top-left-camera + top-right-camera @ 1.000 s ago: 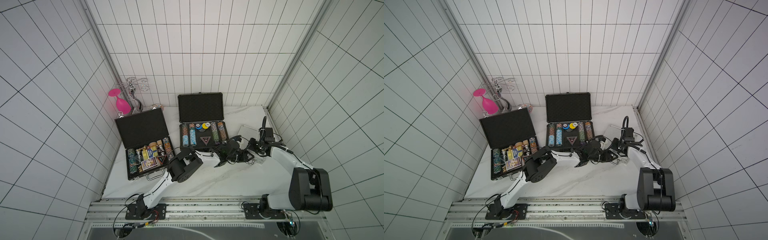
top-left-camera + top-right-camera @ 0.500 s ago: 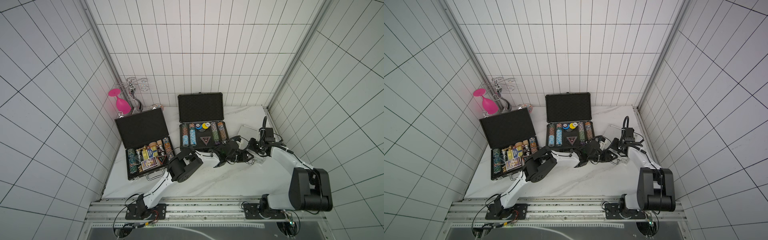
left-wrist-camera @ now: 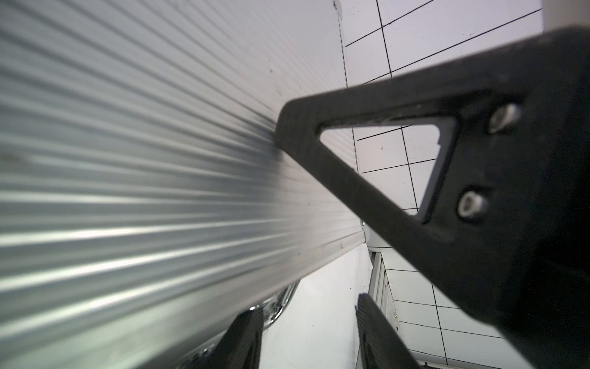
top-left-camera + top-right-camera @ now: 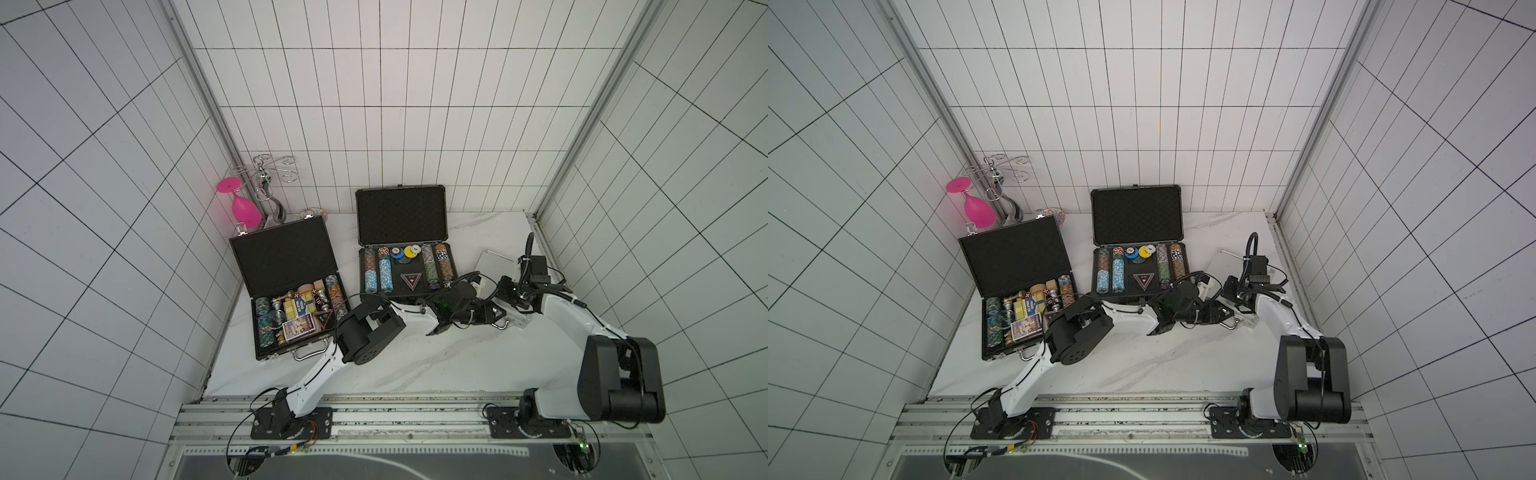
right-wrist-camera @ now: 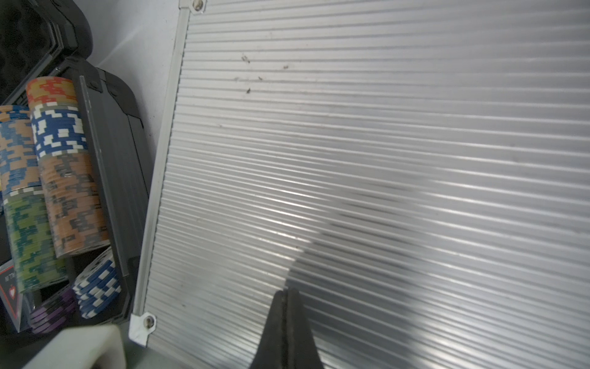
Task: Close the poker set cases
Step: Fasten the fastener on the poker set case.
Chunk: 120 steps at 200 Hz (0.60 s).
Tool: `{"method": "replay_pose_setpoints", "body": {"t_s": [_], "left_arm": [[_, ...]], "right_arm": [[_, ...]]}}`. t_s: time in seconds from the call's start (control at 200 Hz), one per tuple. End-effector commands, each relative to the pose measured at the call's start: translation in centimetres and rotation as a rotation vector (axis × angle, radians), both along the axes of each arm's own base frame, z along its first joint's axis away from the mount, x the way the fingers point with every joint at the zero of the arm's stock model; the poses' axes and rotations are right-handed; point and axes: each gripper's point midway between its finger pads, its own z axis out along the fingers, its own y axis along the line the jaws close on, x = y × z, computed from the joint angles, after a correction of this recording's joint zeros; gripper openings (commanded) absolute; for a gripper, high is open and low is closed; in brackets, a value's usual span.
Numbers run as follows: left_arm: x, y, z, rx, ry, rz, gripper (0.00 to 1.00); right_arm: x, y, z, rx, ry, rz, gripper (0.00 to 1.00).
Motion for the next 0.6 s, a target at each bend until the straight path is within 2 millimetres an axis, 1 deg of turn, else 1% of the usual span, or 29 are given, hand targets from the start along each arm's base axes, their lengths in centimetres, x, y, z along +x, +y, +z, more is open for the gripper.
{"method": "replay_pose_setpoints", "body": {"t_s": [0.0, 0.225, 0.475, 0.595], "left_arm": [[3.9, 0.3, 7.1, -0.173, -0.132, 0.117, 0.48], [4.0, -0.1, 8.6, -0.193, -0.159, 0.114, 0.48], [4.2, 0.0, 7.6, -0.168, -0.148, 0.122, 0.48], [4.3, 0.4, 8.5, -0.184, -0.165, 0.140, 0.47]], "right_arm": [[-8.7, 0.5, -6.4, 0.024, 0.393, 0.000, 0.00], [-8.5, 0.5, -6.3, 0.026, 0.388, 0.000, 0.00], [-8.3, 0.5, -6.1, 0.028, 0.380, 0.002, 0.00], [-8.6, 0.5, -6.4, 0.028, 0.389, 0.002, 0.00]]}}
